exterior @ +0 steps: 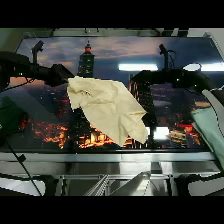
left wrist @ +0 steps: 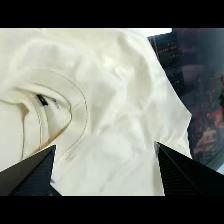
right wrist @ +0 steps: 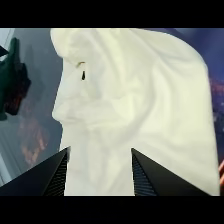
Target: Fold the shirts.
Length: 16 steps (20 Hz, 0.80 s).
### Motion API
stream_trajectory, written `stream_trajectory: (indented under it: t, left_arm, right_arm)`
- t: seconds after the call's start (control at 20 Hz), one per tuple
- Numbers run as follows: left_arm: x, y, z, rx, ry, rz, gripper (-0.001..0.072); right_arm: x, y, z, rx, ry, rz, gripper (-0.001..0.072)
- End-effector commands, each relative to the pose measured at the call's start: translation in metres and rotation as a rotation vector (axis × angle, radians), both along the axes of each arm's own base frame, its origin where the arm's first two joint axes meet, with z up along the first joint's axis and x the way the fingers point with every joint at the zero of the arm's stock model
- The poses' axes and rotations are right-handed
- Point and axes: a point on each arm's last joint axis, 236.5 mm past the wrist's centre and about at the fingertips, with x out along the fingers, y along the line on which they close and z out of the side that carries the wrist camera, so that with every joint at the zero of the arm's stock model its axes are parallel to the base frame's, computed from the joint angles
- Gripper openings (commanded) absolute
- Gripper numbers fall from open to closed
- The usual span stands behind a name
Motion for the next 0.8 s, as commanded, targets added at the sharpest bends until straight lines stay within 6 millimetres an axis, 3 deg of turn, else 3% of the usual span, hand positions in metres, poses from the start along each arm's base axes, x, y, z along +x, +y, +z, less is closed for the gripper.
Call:
stream_trajectory:
  t: [0.0, 0.1, 0.15, 0.3, 0.4, 0.5, 0.75]
  left_arm:
    - [-0.009, 0.016, -0.021, -0.081, 0.101, 0.015, 0.0712]
    - [-0.037, 0.002, -0.011, -0.108, 0.152, -0.071, 0.0712]
    - [-0.056, -0.01, -0.013, -0.115, 0.188, -0.104, 0.071]
    - [-0.111, -0.048, -0.043, -0.12, 0.327, -0.105, 0.0693]
    - [-0.133, -0.062, -0.075, -0.089, 0.383, -0.028, 0.0693]
    - [-0.142, -0.063, -0.102, -0.058, 0.414, 0.052, 0.0694]
    - [-0.157, -0.058, -0.145, -0.006, 0.448, 0.151, 0.0693]
  right_arm:
    - [-0.015, -0.053, -0.01, 0.002, 0.125, 0.0, 0.043]
    - [-0.033, -0.09, -0.014, -0.032, 0.198, -0.031, 0.0425]
    - [-0.046, -0.106, -0.019, -0.032, 0.236, -0.055, 0.0356]
    - [-0.085, -0.131, -0.044, -0.002, 0.326, -0.145, 0.0343]
    - [-0.107, -0.129, -0.056, 0.008, 0.351, -0.168, 0.0343]
    - [-0.116, -0.12, -0.052, 0.043, 0.351, -0.167, 0.0343]
    - [-0.109, -0.114, -0.023, 0.1, 0.27, -0.187, 0.0343]
